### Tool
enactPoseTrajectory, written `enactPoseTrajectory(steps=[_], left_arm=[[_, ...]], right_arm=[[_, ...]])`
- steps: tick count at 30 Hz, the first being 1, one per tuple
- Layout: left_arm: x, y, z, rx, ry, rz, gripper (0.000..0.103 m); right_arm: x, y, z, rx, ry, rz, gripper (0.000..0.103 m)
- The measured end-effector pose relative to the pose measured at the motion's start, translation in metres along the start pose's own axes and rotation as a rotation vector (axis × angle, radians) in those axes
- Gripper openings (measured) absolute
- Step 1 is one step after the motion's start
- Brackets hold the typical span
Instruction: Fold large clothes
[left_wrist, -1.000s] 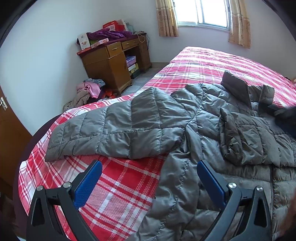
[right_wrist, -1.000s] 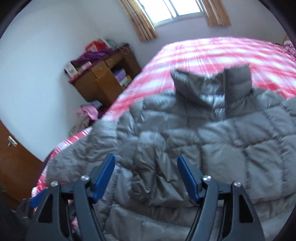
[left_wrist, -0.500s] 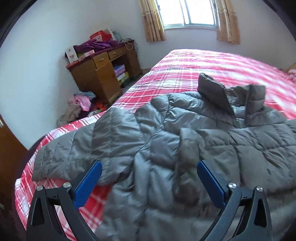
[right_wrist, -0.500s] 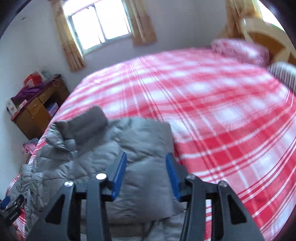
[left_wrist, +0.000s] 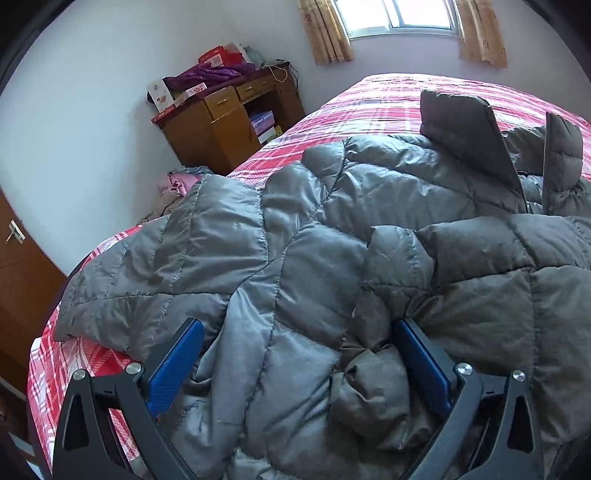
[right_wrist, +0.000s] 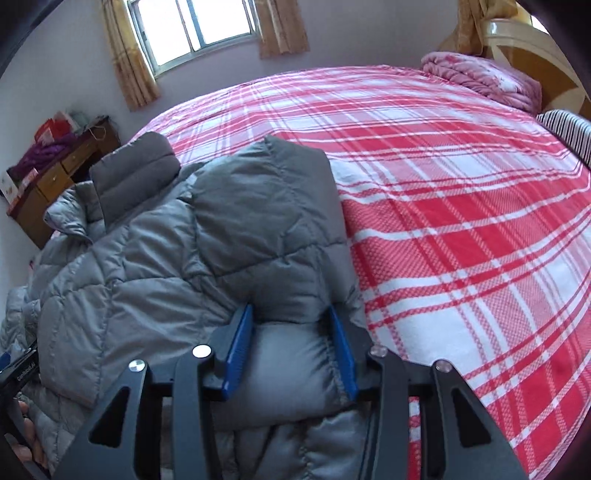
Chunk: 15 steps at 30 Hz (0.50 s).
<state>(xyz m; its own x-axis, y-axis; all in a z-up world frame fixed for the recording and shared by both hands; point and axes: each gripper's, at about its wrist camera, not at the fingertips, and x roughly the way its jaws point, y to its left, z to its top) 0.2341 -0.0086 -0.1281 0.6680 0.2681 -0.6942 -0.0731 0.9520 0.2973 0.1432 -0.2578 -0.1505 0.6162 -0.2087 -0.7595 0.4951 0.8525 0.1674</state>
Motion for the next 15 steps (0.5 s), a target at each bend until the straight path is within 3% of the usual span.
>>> enactPoseTrajectory(steps=[2,7,12,15], left_arm=[[0.0,-0.001,0.0,0.003,-0.003,0.003,0.102],[0.0,0.001,-0.001,-0.009,0.005,-0.021,0.102],[-0.007,0.034,-0.007,-0.057,0.054,-0.176,0.102],[-0.031,0.076,-0.02,-0.123,0.029,-0.252,0.102]], right_arm=[[-0.008,0.001,0.002,-0.001,0.007,-0.022,0.045],[-0.046,0.027,0.004,-0.058,-0.102,0.008,0.047],[-0.006,0.04,-0.02,-0.104,0.009,0.004,0.047],[-0.002,0.041,-0.026,-0.123,-0.021,-0.008,0.048]])
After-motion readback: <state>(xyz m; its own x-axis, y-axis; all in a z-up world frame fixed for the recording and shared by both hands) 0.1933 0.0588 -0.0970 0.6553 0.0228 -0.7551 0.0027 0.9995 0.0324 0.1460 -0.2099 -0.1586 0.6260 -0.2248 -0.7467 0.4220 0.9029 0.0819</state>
